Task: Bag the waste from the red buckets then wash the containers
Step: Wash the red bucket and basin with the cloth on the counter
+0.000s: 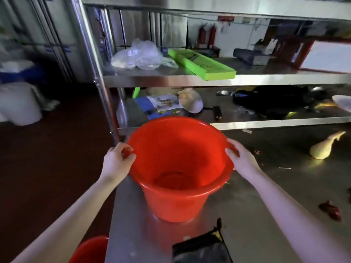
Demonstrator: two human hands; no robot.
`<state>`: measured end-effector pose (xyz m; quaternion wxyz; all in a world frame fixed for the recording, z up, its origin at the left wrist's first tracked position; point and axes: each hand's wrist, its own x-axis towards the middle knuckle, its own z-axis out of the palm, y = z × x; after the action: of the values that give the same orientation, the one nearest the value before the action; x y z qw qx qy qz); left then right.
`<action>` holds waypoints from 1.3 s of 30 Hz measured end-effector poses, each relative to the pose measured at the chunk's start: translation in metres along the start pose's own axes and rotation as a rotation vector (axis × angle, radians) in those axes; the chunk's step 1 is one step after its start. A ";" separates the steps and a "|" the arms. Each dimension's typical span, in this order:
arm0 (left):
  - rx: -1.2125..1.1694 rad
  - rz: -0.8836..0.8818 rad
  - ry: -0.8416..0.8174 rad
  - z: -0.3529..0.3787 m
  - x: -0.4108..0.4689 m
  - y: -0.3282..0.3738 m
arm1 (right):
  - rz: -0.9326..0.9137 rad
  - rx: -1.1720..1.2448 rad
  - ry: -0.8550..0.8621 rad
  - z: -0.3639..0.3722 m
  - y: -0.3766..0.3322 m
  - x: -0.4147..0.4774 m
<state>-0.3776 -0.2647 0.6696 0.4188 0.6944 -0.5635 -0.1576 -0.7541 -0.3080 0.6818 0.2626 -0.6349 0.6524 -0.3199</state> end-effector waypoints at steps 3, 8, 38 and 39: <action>0.007 -0.069 0.013 -0.008 -0.024 -0.004 | 0.060 0.192 0.051 0.018 0.015 -0.038; -0.019 -0.098 0.062 -0.018 -0.063 -0.003 | 0.251 0.085 -0.034 0.085 0.072 -0.132; 0.323 0.415 0.140 -0.018 -0.187 0.012 | 0.232 0.170 -0.125 0.093 0.108 -0.260; 0.329 0.431 0.138 -0.015 -0.189 0.017 | 0.306 0.389 -0.082 0.075 0.102 -0.259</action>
<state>-0.4377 -0.0856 0.6436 0.3619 0.6262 -0.6863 0.0765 -0.7509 -0.0570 0.5393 0.4514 -0.4786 0.6559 -0.3700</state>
